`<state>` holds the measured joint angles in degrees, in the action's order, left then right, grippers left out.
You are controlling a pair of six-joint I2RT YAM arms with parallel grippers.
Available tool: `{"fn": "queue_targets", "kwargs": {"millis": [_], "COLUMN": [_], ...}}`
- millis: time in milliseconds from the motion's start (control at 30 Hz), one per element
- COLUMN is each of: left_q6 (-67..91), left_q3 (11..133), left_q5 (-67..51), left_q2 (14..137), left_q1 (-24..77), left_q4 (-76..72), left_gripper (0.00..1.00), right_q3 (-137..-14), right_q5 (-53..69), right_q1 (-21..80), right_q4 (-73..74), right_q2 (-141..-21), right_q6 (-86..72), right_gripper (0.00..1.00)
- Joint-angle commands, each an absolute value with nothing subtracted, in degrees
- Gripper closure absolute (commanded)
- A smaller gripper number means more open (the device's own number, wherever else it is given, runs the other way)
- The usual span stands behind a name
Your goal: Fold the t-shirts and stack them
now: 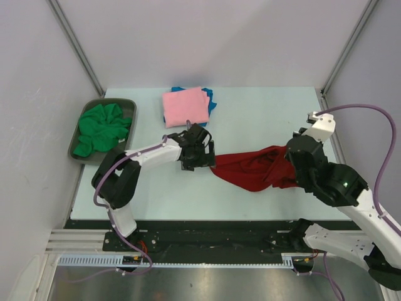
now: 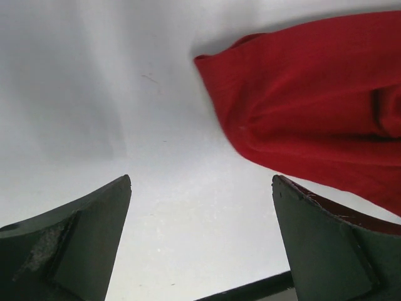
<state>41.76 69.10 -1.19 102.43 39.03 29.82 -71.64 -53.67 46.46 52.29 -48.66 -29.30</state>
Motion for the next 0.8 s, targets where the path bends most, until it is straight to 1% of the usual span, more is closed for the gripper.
{"fn": "queue_targets", "kwargs": {"millis": [0, 367, 700, 767], "left_q6": [39.73, 40.08, 41.04, 41.13], "left_q3": [70.22, 80.59, 81.47, 81.65], "left_q5": [3.96, 6.24, 4.39, 4.13], "left_q2": [103.0, 115.57, 116.89, 117.33], "left_q1": [38.76, 38.85, 39.02, 39.02], "left_q4": [33.4, 35.16, 33.66, 33.14], "left_gripper": [0.0, 0.0, 0.01, 0.04], "right_q3": [-70.66, -69.7, -68.73, -68.56], "right_q5": [-56.42, -58.27, -58.97, -58.97], "right_q1": [47.64, 48.6, 48.6, 48.69], "right_q4": [52.12, 53.52, 53.0, 52.56], "right_q2": [-48.78, -47.46, -47.46, -47.46], "right_q6": [-32.34, -33.31, -33.13, -32.96], "right_gripper": [1.0, 1.0, 1.0, 1.0]}}
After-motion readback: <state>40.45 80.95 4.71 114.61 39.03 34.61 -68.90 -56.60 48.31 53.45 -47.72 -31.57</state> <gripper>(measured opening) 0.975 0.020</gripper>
